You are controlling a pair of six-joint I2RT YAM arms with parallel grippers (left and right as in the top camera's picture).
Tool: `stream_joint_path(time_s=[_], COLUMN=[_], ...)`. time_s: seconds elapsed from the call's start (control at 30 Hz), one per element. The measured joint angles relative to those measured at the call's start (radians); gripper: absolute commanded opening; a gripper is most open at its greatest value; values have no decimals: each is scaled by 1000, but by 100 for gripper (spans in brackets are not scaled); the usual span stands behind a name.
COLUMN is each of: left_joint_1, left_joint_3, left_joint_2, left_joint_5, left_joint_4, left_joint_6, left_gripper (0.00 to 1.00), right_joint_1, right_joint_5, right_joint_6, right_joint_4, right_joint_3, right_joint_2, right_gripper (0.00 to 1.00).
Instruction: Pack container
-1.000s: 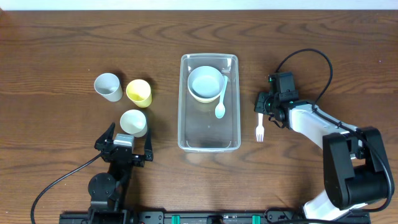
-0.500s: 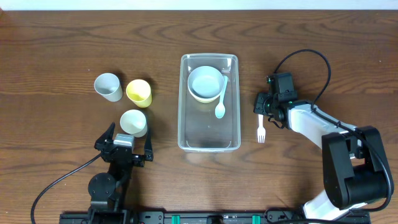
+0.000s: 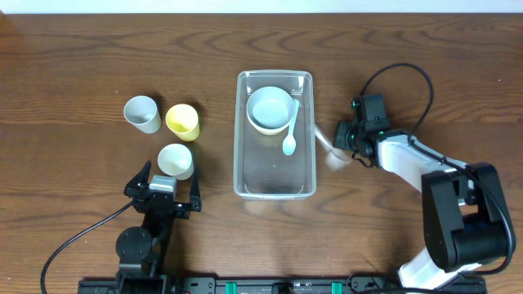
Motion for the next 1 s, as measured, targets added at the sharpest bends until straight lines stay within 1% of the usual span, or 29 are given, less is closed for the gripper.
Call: stream_joint_path(time_s=[0.07,0.13,0.17,0.23,0.33,0.4,0.53,0.7,0.87,0.97,1.0], left_joint_1=[0,0,0,0,0,0,0,0,0,0,0], left_joint_3=[0,0,0,0,0,0,0,0,0,0,0], left_joint_2=[0,0,0,0,0,0,0,0,0,0,0], left_joint_5=[1,-2,-2,-2,-2,-2,-2,-2,-2,-2,-2], left_joint_4=[0,0,0,0,0,0,0,0,0,0,0], left_joint_6=[0,0,0,0,0,0,0,0,0,0,0], left_gripper=[98,98,98,98,98,98,98,98,98,98,98], right_joint_1=[0,0,0,0,8,11,12,6,2,3,3], right_joint_5=[1,2,2,-1,-19,-27,-57,-92,-141,-175,-181], right_joint_6=[-2,-2,-2,3,-1,2,-3,-19,-51,-65,-68], right_joint_4=[3,6,6,9,17,19,21,1,-69,-134,-162], right_joint_3=[-1,-1,-1,-2,0,0,2,10,24,16,6], right_joint_2=[3,3,3,3,3,3,3,3,-7,-39,-57], right_gripper=[1,4,8,21,34,40,42,42,46,52,56])
